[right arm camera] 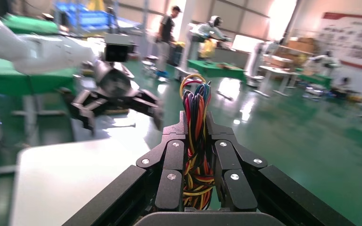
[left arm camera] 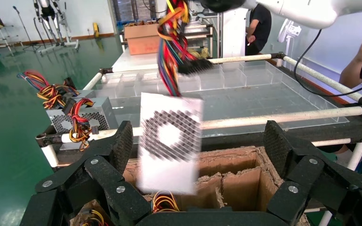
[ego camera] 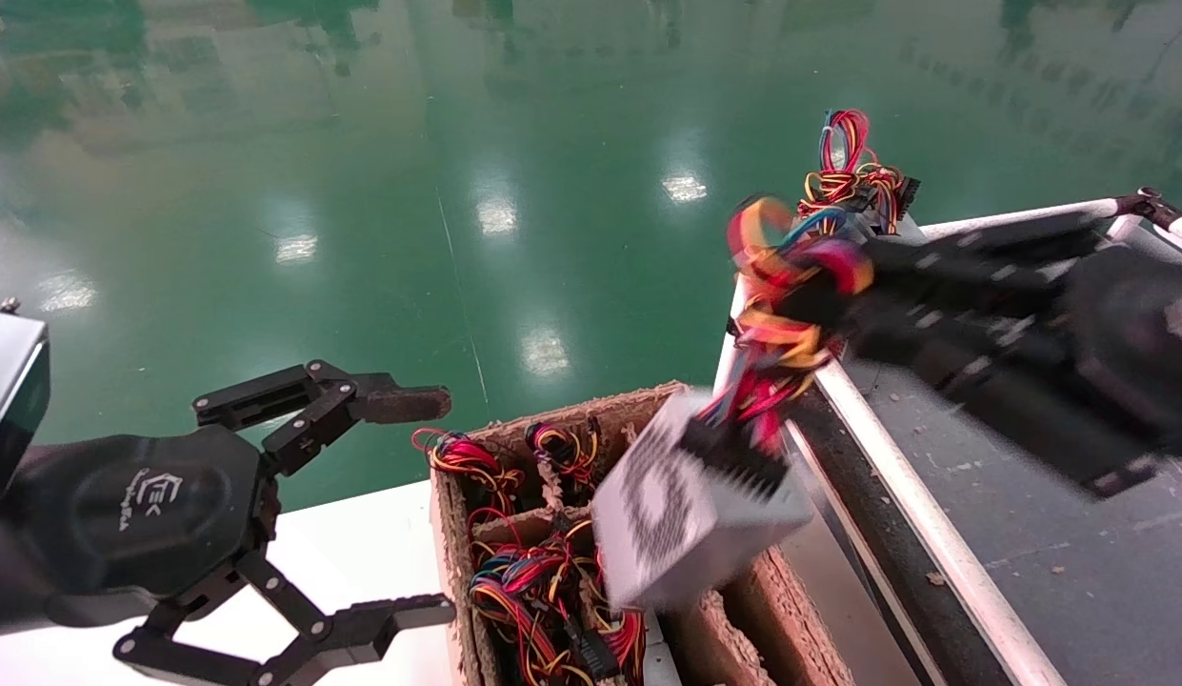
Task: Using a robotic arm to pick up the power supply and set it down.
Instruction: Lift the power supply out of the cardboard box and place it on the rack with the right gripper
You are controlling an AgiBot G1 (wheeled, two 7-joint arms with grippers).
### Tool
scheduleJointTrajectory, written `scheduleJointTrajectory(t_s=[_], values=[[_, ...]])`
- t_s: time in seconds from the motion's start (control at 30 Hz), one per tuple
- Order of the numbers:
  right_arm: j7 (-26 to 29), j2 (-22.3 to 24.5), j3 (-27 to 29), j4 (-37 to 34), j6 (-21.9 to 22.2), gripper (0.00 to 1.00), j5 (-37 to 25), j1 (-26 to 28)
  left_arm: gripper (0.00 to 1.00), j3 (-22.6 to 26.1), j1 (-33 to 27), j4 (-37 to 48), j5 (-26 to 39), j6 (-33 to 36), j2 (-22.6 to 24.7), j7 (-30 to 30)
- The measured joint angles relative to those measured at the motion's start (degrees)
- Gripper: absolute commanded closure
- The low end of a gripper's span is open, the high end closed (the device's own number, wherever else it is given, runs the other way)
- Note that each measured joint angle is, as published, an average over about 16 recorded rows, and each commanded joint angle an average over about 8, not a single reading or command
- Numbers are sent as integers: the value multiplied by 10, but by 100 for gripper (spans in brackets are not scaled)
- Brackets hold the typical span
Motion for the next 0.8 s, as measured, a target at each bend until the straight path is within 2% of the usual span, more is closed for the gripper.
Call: scheduleJointTrajectory(t_s=[0.47,0.63,0.8], values=[[-43,109,23,-110,4,100,-48,29,0,0,0,0,0,0,0,0],[-61,126,21,-148,17,100,-78,36,0,0,0,0,0,0,0,0],[-78,121,14,-182,40,100,-115,51,0,0,0,0,0,0,0,0]])
